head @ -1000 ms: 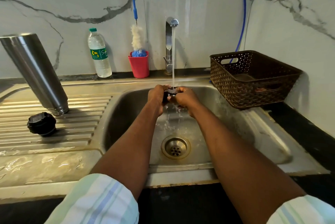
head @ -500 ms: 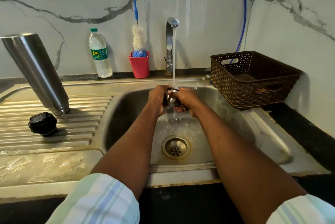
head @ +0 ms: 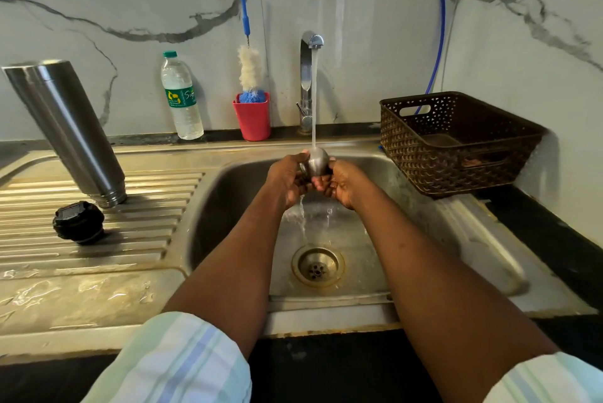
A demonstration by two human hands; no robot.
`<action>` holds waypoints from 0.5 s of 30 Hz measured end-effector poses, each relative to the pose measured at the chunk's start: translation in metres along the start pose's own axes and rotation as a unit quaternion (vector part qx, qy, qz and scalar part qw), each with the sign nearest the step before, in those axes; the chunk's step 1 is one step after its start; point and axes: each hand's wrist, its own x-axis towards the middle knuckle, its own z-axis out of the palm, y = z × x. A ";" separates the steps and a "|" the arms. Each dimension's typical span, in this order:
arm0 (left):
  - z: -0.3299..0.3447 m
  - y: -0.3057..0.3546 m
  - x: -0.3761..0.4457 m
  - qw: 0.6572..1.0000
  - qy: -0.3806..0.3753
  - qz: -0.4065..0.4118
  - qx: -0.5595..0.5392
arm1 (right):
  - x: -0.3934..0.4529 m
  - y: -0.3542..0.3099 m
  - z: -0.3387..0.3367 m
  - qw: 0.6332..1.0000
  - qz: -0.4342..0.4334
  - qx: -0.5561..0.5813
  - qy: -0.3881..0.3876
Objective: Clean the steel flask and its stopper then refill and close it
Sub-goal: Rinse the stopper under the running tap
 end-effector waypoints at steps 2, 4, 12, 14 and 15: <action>-0.001 -0.001 0.001 1.000 0.009 0.006 -0.006 | 0.004 0.004 0.002 0.997 -0.025 -0.058 0.040; -0.001 -0.001 0.002 0.999 0.022 0.013 -0.020 | 0.007 0.005 0.002 0.995 -0.039 -0.070 0.062; 0.001 -0.001 0.004 0.999 0.034 0.006 0.017 | 0.011 0.002 -0.003 0.998 0.002 0.039 0.044; 0.000 -0.002 0.003 0.998 0.044 0.000 0.041 | 0.010 0.001 -0.004 0.997 -0.007 0.064 0.040; 0.000 -0.002 0.004 0.998 0.047 -0.002 0.052 | 0.008 0.000 -0.003 0.997 -0.014 0.070 0.036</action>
